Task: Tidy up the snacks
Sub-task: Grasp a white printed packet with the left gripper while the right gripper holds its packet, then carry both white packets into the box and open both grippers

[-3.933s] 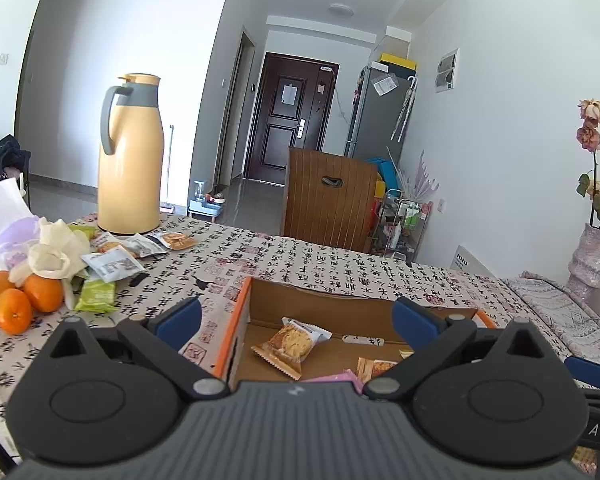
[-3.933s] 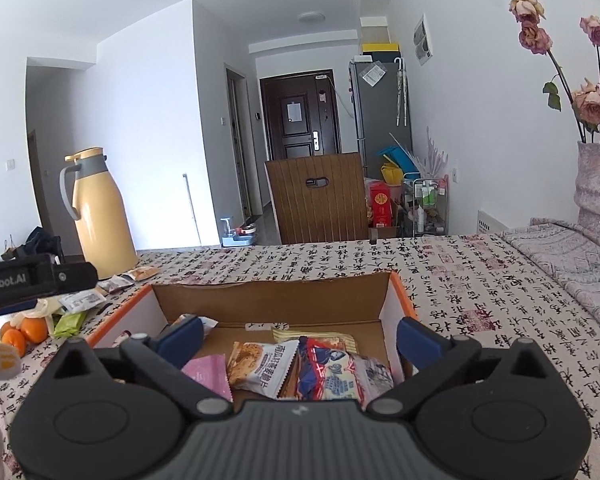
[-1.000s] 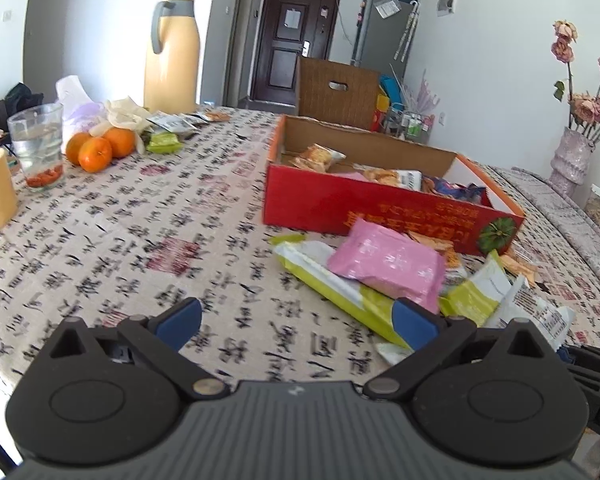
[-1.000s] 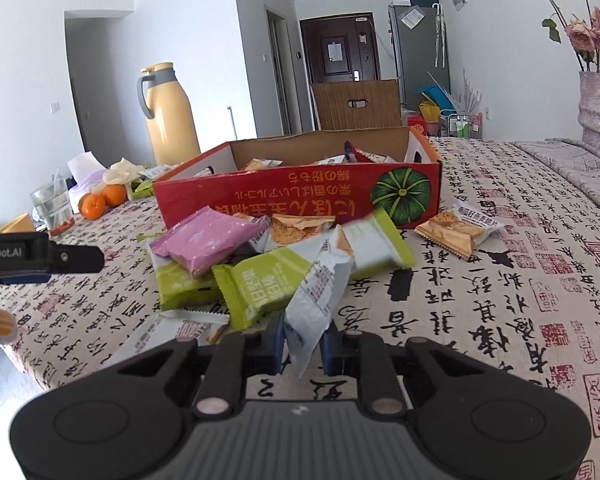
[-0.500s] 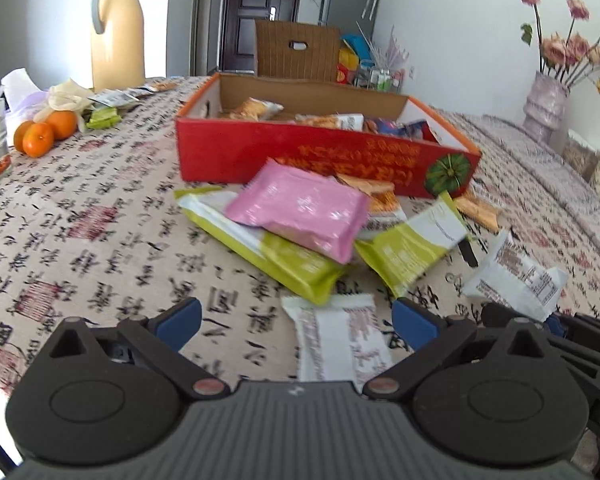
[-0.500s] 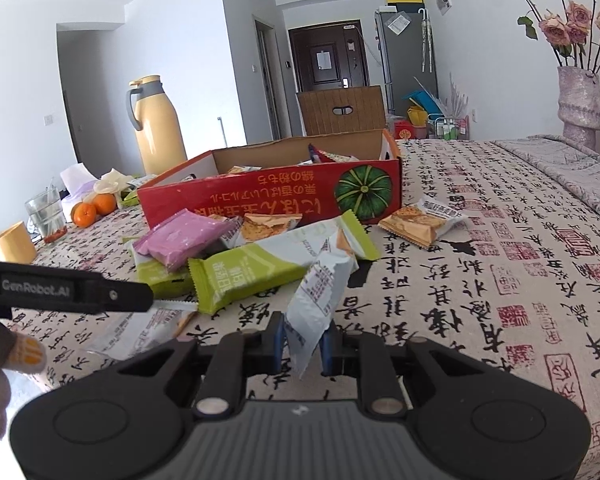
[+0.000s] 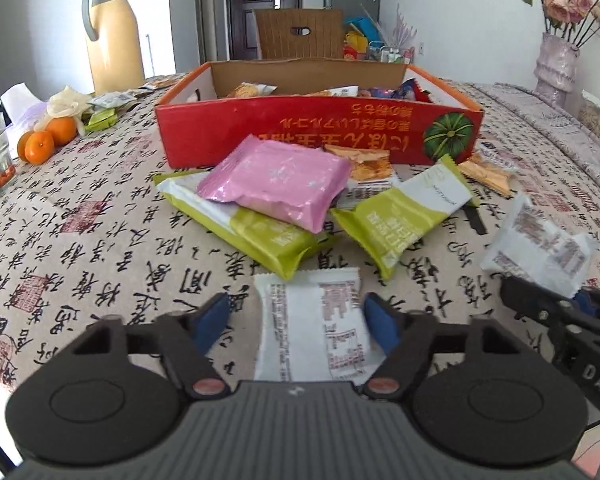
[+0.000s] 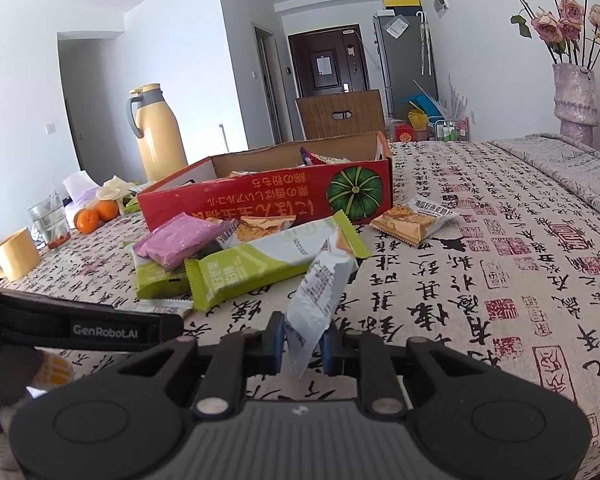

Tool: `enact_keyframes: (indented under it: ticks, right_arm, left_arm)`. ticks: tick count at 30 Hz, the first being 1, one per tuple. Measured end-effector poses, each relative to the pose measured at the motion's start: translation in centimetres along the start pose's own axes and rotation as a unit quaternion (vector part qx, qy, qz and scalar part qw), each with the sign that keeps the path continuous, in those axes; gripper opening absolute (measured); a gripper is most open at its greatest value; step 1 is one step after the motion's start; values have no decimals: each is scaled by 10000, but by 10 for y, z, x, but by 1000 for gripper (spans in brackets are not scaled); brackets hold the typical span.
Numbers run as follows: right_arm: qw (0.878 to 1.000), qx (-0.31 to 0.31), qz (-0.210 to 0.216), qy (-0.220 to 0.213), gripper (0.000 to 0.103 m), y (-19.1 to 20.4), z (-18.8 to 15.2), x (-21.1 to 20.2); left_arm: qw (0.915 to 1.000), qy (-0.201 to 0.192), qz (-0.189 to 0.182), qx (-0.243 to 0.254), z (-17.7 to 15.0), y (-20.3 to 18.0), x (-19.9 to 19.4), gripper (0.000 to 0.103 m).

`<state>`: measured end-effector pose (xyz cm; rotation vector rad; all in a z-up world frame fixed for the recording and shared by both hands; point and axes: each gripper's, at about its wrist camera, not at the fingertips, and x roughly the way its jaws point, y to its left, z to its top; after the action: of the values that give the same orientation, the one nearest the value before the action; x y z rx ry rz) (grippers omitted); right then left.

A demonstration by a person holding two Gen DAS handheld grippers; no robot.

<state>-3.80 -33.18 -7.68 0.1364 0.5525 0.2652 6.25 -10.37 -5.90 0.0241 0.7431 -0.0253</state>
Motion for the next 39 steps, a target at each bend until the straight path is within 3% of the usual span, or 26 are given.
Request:
enact_keyframes:
  ticks: [1, 7, 30, 39]
  right_arm:
    - [10000, -5, 1, 4, 17, 0, 0, 0]
    - [10000, -40, -11, -14, 17, 4, 0, -2]
    - [9992, -261, -216, -189, 17, 14, 12, -9]
    - [9990, -338, -177, -239, 17, 20, 23, -3]
  left_arm:
    - [10000, -30, -23, 19, -1, -1, -1, 54]
    - [9997, -120, -181, -63, -2, 3, -6, 42]
    - [9946, -840, -543, -280, 7, 25, -54, 42]
    - [9939, -876, -576, -357, 19, 34, -47, 42]
